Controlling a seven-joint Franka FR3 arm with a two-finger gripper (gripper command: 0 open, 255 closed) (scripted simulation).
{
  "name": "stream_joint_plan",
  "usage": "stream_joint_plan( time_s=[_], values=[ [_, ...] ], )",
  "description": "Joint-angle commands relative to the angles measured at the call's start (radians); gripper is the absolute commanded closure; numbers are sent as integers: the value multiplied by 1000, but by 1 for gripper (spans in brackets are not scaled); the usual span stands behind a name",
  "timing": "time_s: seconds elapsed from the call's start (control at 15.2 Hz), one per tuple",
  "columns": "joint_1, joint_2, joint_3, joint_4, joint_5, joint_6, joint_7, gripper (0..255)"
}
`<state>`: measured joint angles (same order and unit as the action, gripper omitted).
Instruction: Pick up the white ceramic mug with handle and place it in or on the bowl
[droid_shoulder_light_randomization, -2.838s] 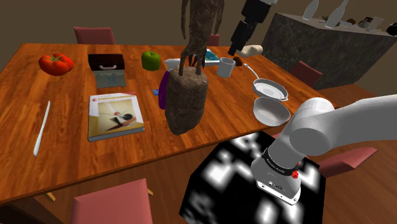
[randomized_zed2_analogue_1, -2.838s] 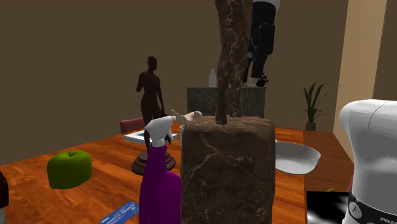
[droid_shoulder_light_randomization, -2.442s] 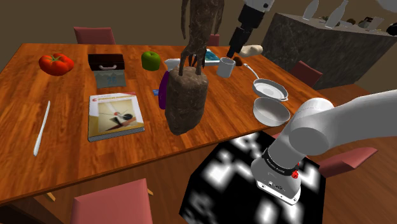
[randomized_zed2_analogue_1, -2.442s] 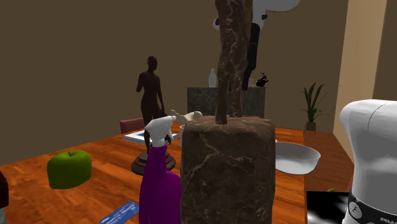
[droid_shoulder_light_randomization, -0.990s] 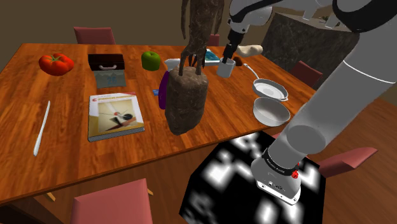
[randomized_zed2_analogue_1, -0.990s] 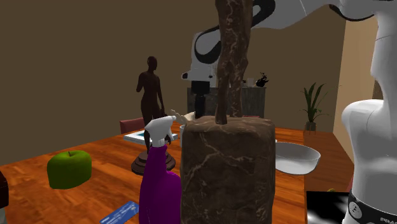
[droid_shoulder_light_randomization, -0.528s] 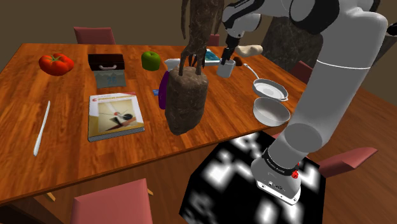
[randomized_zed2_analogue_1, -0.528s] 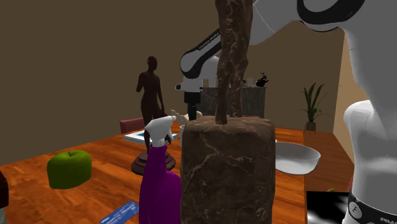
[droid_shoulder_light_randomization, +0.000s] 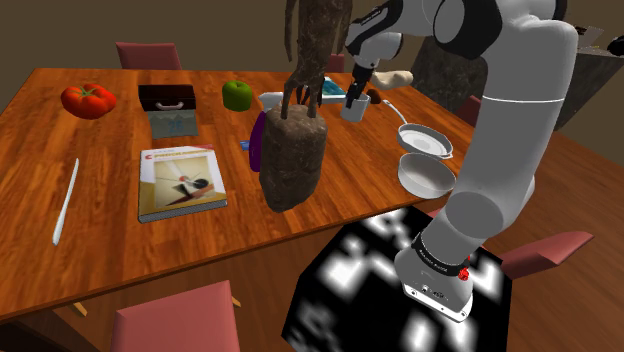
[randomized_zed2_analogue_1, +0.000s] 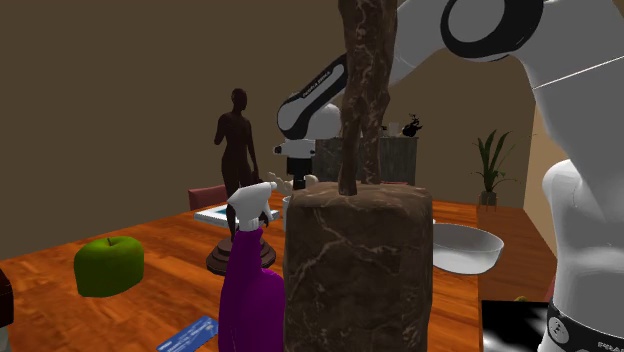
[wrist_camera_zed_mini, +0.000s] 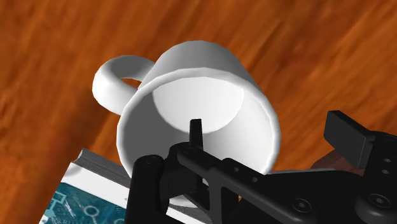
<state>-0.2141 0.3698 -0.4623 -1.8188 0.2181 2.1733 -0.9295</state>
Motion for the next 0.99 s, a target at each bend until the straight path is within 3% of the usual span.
stream_joint_plan(
  time_s=[0.0,0.53,0.59,0.92],
  values=[
    [-4,21,6,-6,12,26,-7,0],
    [-4,21,6,-6,12,26,-7,0],
    [-4,21,6,-6,12,26,-7,255],
    [-4,21,6,-7,12,26,-7,255]
  ],
)
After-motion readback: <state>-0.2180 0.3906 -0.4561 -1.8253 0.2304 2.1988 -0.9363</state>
